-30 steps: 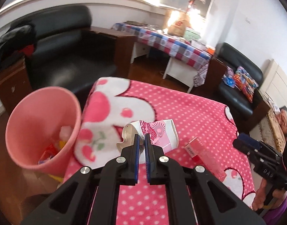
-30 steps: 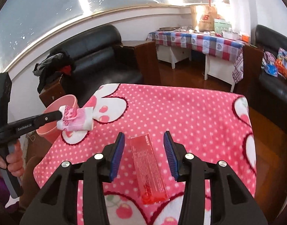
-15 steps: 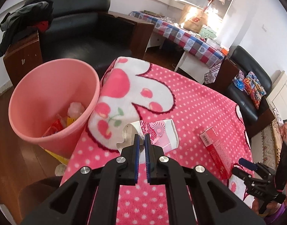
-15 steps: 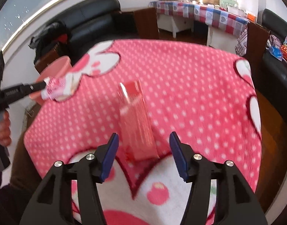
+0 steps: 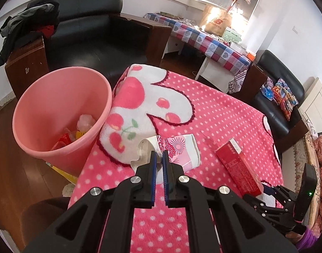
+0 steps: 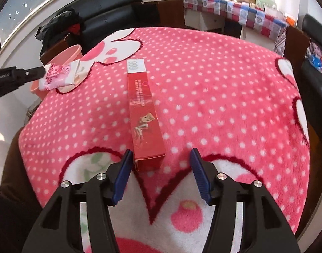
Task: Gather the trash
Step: 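Grasp the red box with the right tool while the left tool holds the paper bag, then carry the paper bag and red box over the pink bucket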
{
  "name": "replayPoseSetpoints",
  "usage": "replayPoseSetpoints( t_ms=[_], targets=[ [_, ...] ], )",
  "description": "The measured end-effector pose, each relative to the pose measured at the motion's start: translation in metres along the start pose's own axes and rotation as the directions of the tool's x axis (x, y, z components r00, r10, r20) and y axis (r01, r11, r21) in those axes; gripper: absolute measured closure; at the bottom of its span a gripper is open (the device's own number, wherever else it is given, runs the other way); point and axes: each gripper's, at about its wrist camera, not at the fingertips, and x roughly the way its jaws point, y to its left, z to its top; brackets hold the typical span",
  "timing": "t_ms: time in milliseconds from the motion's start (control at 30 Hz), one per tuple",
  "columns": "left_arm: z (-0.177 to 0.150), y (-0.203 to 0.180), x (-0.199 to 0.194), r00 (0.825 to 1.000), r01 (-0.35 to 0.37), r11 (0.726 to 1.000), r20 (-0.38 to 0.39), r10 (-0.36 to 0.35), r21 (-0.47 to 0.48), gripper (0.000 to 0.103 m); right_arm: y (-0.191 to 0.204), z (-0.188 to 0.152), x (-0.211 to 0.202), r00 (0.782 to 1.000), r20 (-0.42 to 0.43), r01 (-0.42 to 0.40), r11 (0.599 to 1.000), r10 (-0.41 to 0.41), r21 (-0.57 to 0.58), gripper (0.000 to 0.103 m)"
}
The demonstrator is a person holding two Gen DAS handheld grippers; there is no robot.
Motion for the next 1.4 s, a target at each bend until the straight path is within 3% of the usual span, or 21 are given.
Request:
replayPoseSetpoints(
  t_ms=[267,400,667,1100,1400],
  targets=[
    [-0.007,-0.002,-0.010,1.000,-0.006,1.000,-0.001,0.006,0.016,0.098,-0.011,0.000,-0.002,0.994,0.041,-0.103,0.987,0.098,0.123,0.047],
    [-0.008,-0.002,-0.013,1.000,0.001,1.000,0.003,-0.001,0.026,0.098,-0.013,-0.003,-0.006,0.993,0.054,-0.112,0.982,0.105,0.150,0.072],
    [-0.006,-0.002,-0.017,1.000,0.024,0.999,0.006,-0.024,0.037,0.098,-0.015,-0.001,-0.036,0.989,0.134,-0.080,0.980,0.056,0.182,0.074],
    [0.002,0.010,-0.031,0.998,0.036,0.998,0.057,-0.040,0.059,0.098,0.013,0.060,-0.082,0.962,0.273,-0.011,0.993,-0.021,0.115,0.079],
    [0.013,0.046,-0.058,0.989,-0.031,0.999,0.143,0.030,0.008,0.098,0.068,0.104,-0.084,0.956,0.283,-0.068,0.997,0.072,-0.023,0.079]
  ],
)
